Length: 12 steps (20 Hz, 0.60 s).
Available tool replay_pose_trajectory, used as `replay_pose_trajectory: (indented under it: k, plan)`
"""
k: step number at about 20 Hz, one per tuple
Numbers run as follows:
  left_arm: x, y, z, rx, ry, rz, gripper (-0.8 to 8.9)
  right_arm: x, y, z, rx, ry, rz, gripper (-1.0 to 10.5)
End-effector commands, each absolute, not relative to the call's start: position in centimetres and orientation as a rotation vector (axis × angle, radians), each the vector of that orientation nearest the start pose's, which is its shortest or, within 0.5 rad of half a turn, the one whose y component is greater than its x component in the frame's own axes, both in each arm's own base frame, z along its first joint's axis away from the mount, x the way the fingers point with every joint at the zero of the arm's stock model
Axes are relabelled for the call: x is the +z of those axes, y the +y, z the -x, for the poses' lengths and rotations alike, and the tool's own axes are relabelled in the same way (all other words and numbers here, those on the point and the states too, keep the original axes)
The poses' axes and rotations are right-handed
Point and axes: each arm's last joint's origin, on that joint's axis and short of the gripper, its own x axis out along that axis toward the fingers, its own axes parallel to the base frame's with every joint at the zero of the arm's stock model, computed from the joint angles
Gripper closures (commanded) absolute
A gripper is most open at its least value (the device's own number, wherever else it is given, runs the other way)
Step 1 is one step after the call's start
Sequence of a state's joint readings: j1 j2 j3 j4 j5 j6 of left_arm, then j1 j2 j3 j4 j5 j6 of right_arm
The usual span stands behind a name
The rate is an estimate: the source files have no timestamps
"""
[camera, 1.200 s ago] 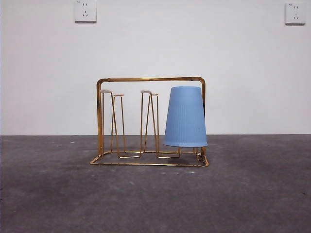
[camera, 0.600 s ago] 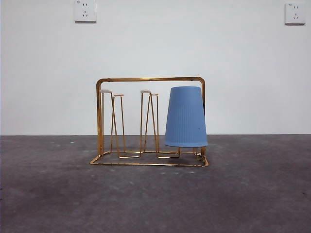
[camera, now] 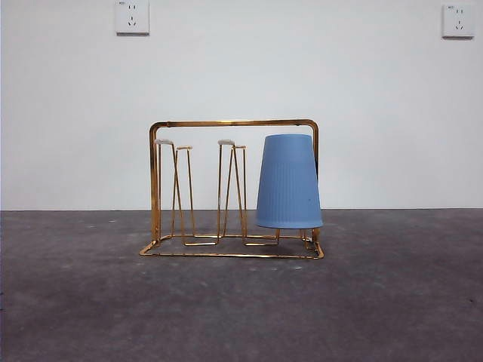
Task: Pick up cup 1,put cup 1 in the cup rack,pick up cup 2,put cup 2 in the cup rack
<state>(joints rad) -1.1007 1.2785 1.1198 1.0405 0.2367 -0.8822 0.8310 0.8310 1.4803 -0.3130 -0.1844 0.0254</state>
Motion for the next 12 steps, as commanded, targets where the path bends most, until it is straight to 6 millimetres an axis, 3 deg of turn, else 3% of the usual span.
replay_pose_trajectory:
  k: [1, 7, 12]
  plan:
    - [45.07, -23.11, -10.96, -1.598, -0.275, 1.125, 2.82, 52.32, 7.66, -6.25, 1.015, -0.295, -0.122, 9.6]
    - [45.24, -22.9, -10.87, -1.606, -0.306, 1.135, 2.9, 52.09, 8.37, -6.89, 1.017, -0.268, -0.114, 9.6]
    - [45.27, -22.87, -10.85, -1.608, -0.312, 1.136, 5.48, 51.89, 8.64, -7.14, 1.017, -0.246, -0.106, 9.6]
